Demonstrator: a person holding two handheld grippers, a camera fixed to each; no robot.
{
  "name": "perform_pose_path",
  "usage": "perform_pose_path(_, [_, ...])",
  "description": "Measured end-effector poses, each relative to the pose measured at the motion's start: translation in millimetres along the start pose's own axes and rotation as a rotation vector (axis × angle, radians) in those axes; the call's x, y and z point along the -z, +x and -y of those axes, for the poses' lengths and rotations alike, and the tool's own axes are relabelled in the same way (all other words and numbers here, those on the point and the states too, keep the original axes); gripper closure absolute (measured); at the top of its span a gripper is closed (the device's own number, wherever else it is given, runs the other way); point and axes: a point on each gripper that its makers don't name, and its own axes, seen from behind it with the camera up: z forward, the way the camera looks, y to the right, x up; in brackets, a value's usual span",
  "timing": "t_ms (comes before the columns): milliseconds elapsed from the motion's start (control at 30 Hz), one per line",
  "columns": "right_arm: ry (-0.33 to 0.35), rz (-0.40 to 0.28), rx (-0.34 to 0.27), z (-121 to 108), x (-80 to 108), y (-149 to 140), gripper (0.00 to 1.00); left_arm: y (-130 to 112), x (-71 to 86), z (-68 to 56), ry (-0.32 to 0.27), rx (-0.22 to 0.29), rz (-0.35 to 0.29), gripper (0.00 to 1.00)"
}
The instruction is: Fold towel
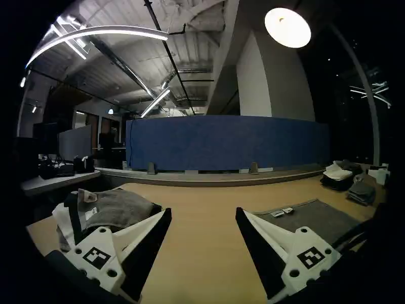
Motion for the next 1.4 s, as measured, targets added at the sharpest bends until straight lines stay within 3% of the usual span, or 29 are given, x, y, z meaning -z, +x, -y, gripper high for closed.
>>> perform_pose_path(567, [0.000,-0.006,0.000,-0.1,0.3,-1.7,0.00,-1.1,0.2,0.6,0.008,-0.005,0.003,0.06])
perform_pose_path(767, [0.011,-0.036,-0.011,2.1,4.2,14.6,0.00,3.8,-1.8,5.4,0.026,-0.040,0.002,0.06])
perform_pose_path(967, [-0.005,-0.015,-0.024,-8.3,7.4,37.5,0.00,36.4,1.6,1.5,0.022,-0.010,-0.006,0.06])
perform_pose_path(1400, [0.009,-0.010,-0.006,-11.0,20.4,148.7,0.00,155.0,14.5,-15.9,-0.018,-0.007,-0.007,0.06])
